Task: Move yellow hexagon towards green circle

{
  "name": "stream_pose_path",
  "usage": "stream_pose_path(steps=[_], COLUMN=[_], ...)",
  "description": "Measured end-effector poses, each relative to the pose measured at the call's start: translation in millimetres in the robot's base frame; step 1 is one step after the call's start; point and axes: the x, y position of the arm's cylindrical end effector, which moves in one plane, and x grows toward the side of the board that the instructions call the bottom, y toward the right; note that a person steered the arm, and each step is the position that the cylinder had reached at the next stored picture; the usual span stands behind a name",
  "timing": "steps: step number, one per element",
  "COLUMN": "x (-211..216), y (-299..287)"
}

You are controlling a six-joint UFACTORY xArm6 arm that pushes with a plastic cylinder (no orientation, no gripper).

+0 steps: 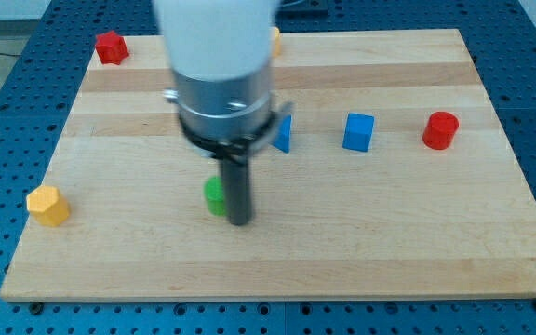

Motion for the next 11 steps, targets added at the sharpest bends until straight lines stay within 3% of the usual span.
stream_pose_path(steps=[2, 5, 6, 7, 8, 9, 11], x=[-59, -83, -47, 26, 46, 16, -42], y=[-67, -70, -90, -121, -181, -232, -162])
